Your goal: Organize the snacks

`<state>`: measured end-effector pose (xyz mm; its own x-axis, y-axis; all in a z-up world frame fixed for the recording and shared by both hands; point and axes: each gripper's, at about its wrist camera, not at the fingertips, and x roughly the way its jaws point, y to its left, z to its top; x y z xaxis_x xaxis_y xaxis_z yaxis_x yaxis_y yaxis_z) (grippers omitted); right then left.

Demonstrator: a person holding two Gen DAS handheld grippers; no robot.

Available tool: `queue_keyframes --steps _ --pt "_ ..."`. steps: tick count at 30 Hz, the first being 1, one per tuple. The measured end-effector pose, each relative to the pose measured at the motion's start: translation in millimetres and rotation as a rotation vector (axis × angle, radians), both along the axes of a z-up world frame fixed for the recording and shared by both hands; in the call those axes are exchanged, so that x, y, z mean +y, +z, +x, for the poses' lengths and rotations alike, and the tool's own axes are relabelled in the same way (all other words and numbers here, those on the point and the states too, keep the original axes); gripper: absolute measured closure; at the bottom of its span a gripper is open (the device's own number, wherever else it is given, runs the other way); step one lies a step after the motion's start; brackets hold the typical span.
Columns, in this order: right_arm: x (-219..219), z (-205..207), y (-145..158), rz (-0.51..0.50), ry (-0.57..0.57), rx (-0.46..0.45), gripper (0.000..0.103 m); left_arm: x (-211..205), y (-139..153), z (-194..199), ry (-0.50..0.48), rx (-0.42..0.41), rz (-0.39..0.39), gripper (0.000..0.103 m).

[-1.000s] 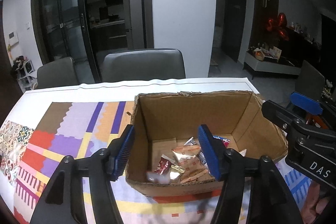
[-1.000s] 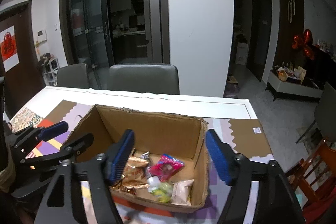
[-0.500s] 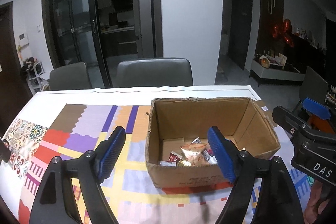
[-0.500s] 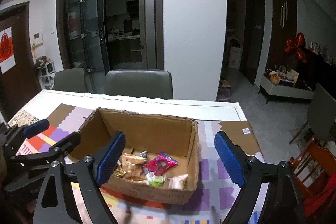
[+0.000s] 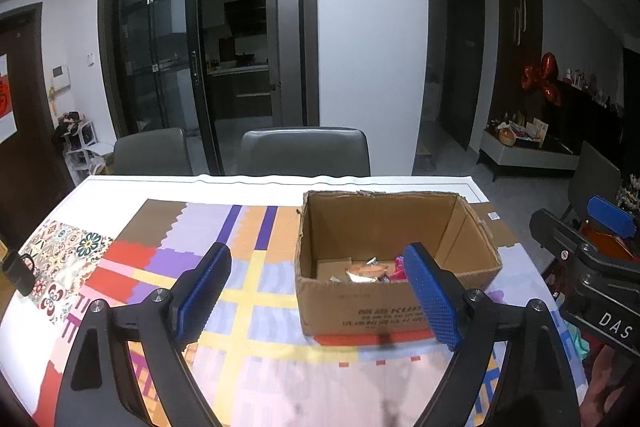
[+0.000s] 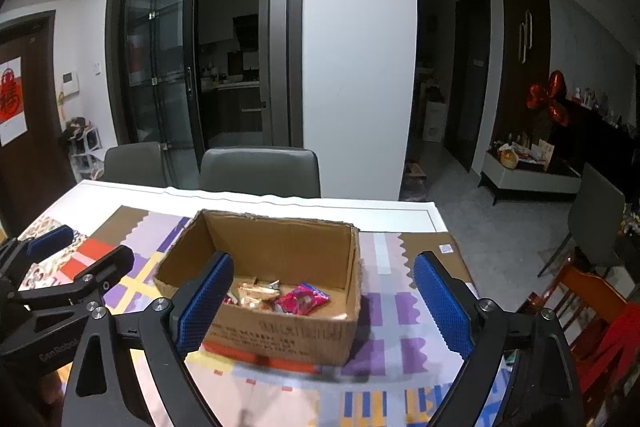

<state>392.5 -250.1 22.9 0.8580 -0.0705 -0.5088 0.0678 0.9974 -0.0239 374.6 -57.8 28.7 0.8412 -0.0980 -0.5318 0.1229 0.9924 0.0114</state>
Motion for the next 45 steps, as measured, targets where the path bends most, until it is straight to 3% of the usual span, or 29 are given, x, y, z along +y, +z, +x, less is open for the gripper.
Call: queue_keyframes --steps 20,32,45 --pt "-5 -71 13 0.019 -0.018 -0.043 0.011 -3 11 -63 0.0 -0.026 -0.008 0.014" --pt "0 -124 10 0.024 -0.028 -0.042 0.011 6 3 -125 0.007 -0.005 0.006 0.014" --pt "6 -190 1 0.014 -0.047 -0.059 0.01 26 -5 -191 0.018 -0.005 -0.034 0.012"
